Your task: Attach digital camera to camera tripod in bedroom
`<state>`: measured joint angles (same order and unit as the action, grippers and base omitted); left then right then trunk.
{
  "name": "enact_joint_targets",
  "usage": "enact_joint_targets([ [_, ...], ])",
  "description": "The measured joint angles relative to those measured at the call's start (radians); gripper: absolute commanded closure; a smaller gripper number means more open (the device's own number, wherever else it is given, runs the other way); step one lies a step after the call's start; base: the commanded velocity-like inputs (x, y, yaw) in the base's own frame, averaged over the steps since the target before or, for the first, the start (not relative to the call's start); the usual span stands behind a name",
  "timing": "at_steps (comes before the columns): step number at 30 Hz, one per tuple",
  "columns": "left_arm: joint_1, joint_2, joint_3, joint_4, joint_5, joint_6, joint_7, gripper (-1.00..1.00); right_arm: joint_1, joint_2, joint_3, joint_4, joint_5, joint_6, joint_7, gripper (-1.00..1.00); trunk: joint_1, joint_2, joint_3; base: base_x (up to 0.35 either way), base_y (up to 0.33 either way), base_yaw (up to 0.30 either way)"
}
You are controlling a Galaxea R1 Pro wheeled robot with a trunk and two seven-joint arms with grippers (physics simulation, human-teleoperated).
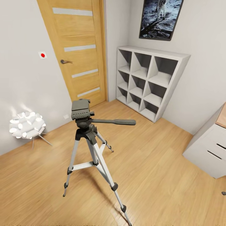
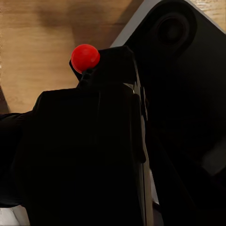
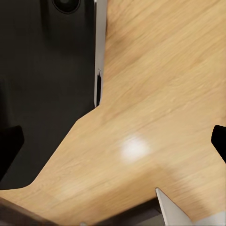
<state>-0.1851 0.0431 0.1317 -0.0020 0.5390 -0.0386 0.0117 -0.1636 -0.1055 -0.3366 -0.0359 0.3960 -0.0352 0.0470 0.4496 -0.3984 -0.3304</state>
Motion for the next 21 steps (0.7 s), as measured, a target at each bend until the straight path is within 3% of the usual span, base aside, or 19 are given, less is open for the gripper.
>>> enact_joint_targets([
  [15, 0.0, 0.0, 0.0, 0.0, 0.0, 0.0, 0.002, 1.0, 0.0, 0.0, 0.0, 0.0, 0.0, 0.0, 0.0, -1.0, 0.0, 0.0, -0.025, 0.0, 0.0, 0.0],
  [21, 0.0, -0.011, -0.001, 0.0, -0.003, 0.0, 0.056, 1.0, 0.0, 0.0, 0.0, 0.0, 0.0, 0.0, 0.0, -1.0, 0.0, 0.0, -0.034, 0.0, 0.0, 0.0],
])
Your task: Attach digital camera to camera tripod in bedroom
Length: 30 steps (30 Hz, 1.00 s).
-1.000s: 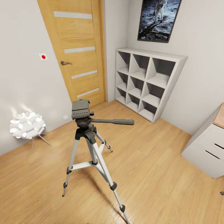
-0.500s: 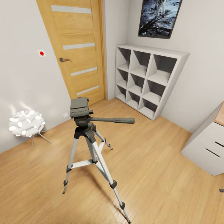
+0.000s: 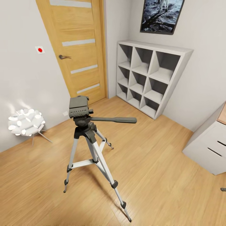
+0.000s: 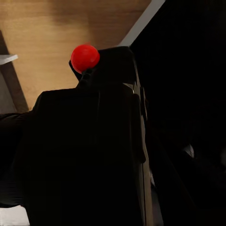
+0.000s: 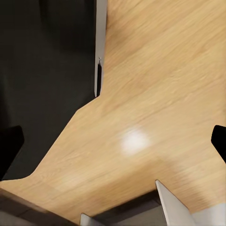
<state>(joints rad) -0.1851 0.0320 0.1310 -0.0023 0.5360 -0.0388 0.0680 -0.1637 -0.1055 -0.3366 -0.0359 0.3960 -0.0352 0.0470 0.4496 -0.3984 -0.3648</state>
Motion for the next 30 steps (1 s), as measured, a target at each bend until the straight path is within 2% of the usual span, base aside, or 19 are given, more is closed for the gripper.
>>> enact_joint_targets([
  [3, 0.0, -0.011, 0.0, -0.001, -0.005, 0.0, 0.033, 1.0, 0.0, 0.0, 0.0, 0.0, 0.0, 0.0, 0.0, -1.0, 0.0, 0.0, -0.005, 0.0, 0.0, 0.0],
  [9, 0.0, -0.022, -0.002, -0.001, -0.009, 0.0, 0.052, 1.0, 0.0, 0.0, 0.0, 0.0, 0.0, 0.0, 0.0, -1.0, 0.0, 0.0, -0.015, 0.0, 0.0, 0.0],
  [30, 0.0, -0.024, -0.002, -0.001, -0.009, 0.0, 0.058, 1.0, 0.0, 0.0, 0.0, 0.0, 0.0, 0.0, 0.0, -1.0, 0.0, 0.0, -0.049, 0.0, 0.0, 0.0],
])
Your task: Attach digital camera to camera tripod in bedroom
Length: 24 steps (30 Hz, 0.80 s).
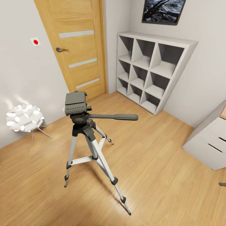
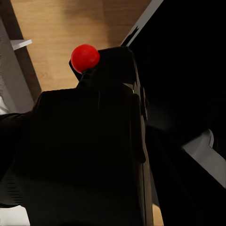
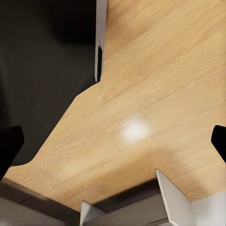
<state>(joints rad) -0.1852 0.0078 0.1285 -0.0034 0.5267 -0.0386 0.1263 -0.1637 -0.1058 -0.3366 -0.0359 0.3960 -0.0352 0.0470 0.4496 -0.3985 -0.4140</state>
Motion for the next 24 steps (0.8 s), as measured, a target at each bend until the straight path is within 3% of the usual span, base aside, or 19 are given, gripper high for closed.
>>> enact_joint_targets([
  [12, 0.0, 0.001, 0.0, 0.0, 0.0, 0.0, 0.0, 1.0, 0.0, 0.0, 0.0, 0.0, 0.0, 0.0, 0.0, -1.0, 0.0, 0.0, -0.019, 0.0, 0.0, 0.0],
  [24, 0.0, 0.002, 0.0, 0.0, 0.0, 0.0, 0.001, 1.0, 0.0, 0.0, 0.001, 0.0, 0.001, 0.0, 0.0, -1.0, 0.0, 0.0, -0.023, 0.0, 0.0, 0.0],
])
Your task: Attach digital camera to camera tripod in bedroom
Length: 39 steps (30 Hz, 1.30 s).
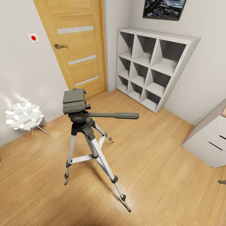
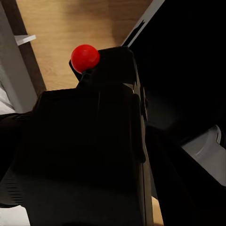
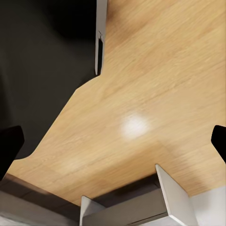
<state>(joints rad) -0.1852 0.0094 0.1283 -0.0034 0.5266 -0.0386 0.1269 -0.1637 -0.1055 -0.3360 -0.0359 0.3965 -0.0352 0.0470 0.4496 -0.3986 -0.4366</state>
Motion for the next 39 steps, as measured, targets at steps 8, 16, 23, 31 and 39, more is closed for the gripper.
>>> enact_joint_targets([
  [8, 0.0, 0.001, 0.001, 0.0, 0.001, 0.0, 0.0, 1.0, 0.0, 0.001, 0.002, 0.0, -0.001, 0.002, 0.005, -1.0, 0.0, 0.0, 0.0, 0.0, 0.0, 0.0],
  [16, 0.0, -0.001, 0.0, 0.0, 0.003, 0.0, 0.0, 1.0, 0.0, 0.0, 0.003, 0.0, -0.001, 0.003, 0.005, -1.0, 0.0, 0.0, 0.0, 0.0, 0.0, 0.0],
  [23, 0.0, -0.004, 0.0, 0.0, 0.0, 0.0, 0.0, 1.0, 0.0, -0.011, 0.005, 0.001, 0.0, -0.002, -0.004, -1.0, 0.0, 0.0, 0.0, 0.0, 0.0, 0.0],
  [31, 0.0, -0.003, 0.0, 0.0, -0.004, 0.0, -0.001, 1.0, 0.0, -0.008, 0.003, 0.0, -0.003, -0.004, -0.01, -1.0, 0.0, 0.0, 0.0, 0.0, 0.0, 0.0],
  [39, 0.0, -0.003, 0.0, 0.0, 0.0, 0.0, -0.002, 1.0, 0.0, -0.007, 0.004, 0.0, -0.003, -0.003, -0.009, -1.0, 0.0, 0.0, 0.0, -0.035, 0.176, 0.0],
])
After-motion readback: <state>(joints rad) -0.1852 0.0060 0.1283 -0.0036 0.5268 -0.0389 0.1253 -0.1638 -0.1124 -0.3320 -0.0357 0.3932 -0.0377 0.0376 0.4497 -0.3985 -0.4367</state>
